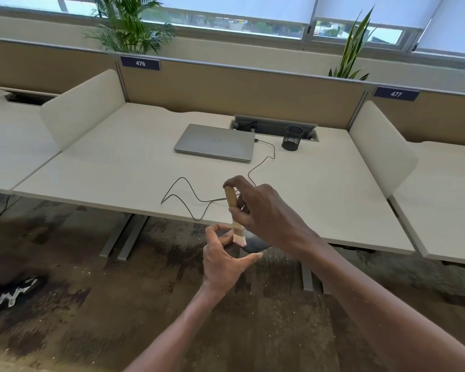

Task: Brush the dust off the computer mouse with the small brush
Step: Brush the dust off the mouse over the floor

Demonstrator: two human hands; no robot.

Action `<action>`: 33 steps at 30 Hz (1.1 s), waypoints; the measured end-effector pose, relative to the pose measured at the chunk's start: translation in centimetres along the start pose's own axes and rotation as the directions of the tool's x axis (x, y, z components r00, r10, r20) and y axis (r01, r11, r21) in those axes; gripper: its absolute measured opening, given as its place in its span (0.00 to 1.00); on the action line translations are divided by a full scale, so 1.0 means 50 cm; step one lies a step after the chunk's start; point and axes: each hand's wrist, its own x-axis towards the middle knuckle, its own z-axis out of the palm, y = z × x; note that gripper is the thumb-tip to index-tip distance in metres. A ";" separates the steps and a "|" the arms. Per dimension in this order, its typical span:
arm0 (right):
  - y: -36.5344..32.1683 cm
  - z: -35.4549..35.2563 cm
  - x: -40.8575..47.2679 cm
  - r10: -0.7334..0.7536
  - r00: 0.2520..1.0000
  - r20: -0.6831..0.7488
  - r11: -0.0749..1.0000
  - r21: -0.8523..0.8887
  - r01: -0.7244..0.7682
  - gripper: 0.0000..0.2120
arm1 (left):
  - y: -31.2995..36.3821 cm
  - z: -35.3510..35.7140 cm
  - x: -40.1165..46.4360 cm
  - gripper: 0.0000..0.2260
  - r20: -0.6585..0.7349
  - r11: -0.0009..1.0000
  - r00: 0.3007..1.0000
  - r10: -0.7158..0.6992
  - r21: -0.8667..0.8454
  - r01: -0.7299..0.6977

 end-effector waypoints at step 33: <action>0.060 -0.005 -0.025 0.084 0.996 0.024 0.963 0.254 -0.088 0.19 | -0.030 -0.021 -0.051 0.38 0.105 0.991 0.986 -0.128 -0.016 0.131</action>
